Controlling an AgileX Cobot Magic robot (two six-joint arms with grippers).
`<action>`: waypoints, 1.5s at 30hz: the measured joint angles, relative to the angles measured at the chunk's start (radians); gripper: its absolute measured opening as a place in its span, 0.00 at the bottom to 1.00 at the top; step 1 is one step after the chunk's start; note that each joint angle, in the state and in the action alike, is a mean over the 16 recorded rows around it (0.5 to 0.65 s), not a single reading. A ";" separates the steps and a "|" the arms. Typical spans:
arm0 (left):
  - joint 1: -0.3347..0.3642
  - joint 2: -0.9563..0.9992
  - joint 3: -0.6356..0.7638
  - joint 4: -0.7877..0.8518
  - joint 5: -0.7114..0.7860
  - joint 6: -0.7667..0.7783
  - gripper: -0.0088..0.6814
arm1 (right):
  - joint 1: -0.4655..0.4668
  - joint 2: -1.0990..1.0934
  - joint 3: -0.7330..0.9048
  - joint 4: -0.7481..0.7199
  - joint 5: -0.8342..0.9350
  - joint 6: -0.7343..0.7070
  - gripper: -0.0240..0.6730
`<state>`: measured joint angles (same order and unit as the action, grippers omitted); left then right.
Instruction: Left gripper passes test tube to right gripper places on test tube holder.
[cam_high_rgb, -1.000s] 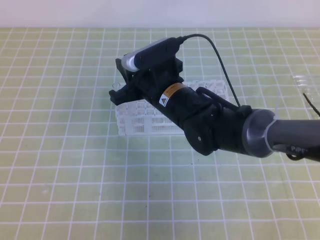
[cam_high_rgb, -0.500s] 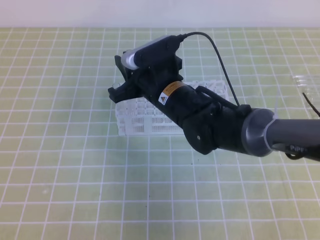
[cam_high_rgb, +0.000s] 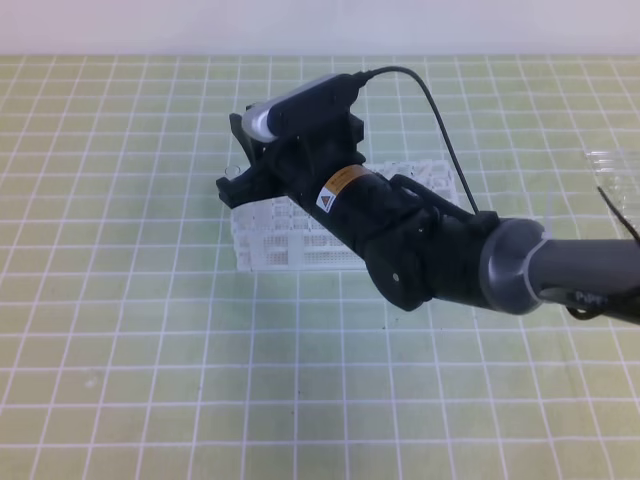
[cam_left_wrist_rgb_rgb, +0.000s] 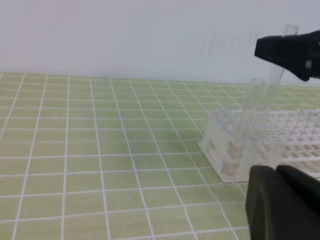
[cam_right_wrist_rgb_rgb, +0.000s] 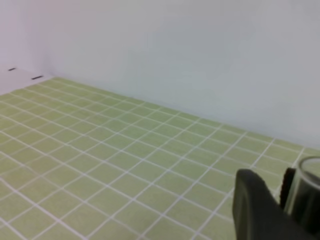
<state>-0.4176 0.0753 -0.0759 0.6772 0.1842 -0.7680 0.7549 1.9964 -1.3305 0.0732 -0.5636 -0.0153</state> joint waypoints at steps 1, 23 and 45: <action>0.000 0.000 0.000 0.000 0.001 0.000 0.01 | 0.000 0.001 -0.001 0.000 0.001 0.000 0.15; 0.000 0.000 0.000 0.000 0.030 0.000 0.01 | 0.000 0.028 -0.017 0.000 0.029 -0.001 0.15; 0.000 0.000 0.001 -0.001 0.043 0.000 0.01 | 0.000 0.037 -0.017 0.000 0.050 -0.001 0.15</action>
<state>-0.4176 0.0748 -0.0754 0.6766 0.2276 -0.7678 0.7549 2.0334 -1.3471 0.0732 -0.5134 -0.0163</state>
